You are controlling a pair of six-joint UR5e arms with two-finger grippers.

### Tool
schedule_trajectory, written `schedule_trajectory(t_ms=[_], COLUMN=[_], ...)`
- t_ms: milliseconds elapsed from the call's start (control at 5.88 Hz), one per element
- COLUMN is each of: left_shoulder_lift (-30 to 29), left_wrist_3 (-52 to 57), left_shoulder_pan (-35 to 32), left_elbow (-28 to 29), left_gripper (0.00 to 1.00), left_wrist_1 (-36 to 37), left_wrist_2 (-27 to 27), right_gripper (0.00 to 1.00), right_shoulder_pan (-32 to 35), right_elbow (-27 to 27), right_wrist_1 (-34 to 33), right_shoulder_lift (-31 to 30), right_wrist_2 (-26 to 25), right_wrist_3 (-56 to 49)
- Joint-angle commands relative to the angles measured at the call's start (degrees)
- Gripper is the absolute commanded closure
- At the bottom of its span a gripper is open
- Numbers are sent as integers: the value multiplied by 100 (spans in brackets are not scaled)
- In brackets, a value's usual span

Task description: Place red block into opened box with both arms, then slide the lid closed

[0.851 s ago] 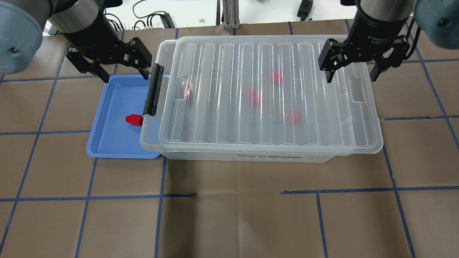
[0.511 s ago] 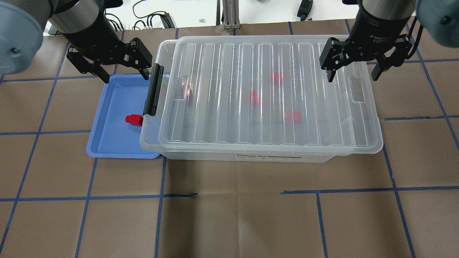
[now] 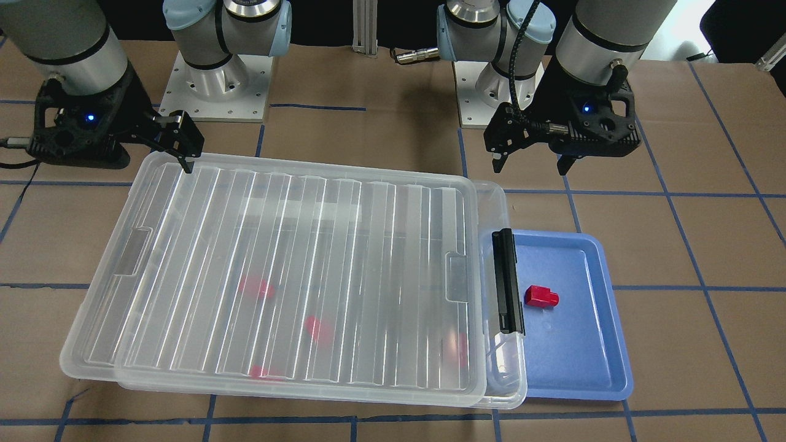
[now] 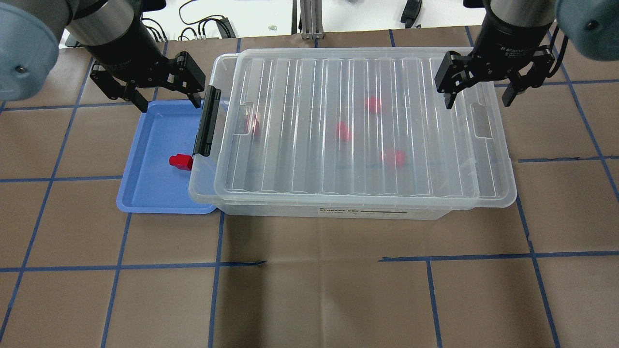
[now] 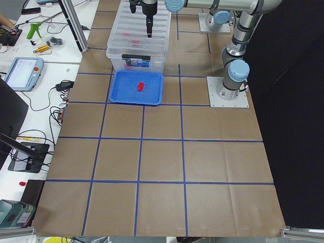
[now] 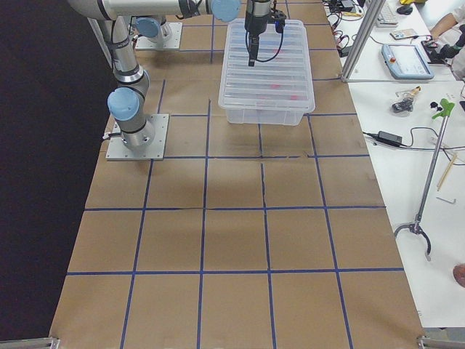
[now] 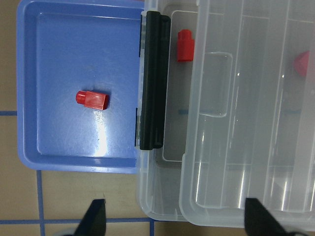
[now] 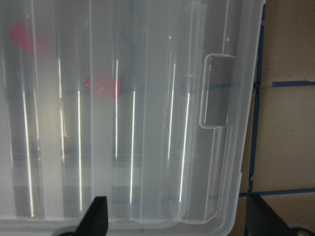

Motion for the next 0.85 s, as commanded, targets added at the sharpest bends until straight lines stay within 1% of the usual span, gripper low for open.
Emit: schedule_trajectory(t_ms=[0,170,340,511,681], left_shoulder_lift=[-2,6,-2,-2,-11], left_wrist_3=[30,30,30,38,709], left_shoulder_pan=[0,0,9,9,70], left_elbow=[-1,-1,-1,-1,8], left_gripper=[2,2,2,2,2], left_wrist_1=[6,6,15,24,59], left_wrist_2=[0,0,0,0,0], right_gripper=[0,0,0,0,0], right_shoulder_pan=[-933,-1198,-1253,-1228,-1219], right_elbow=[113,393,839,1166,1265], right_wrist_1=[-119,-371,-887,-1058,-1094], right_shoulder_lift=[482,555,520,424,450], right_wrist_2=[17,34,26,78,52], right_wrist_3=[-957,-1005,-936,-648,-619])
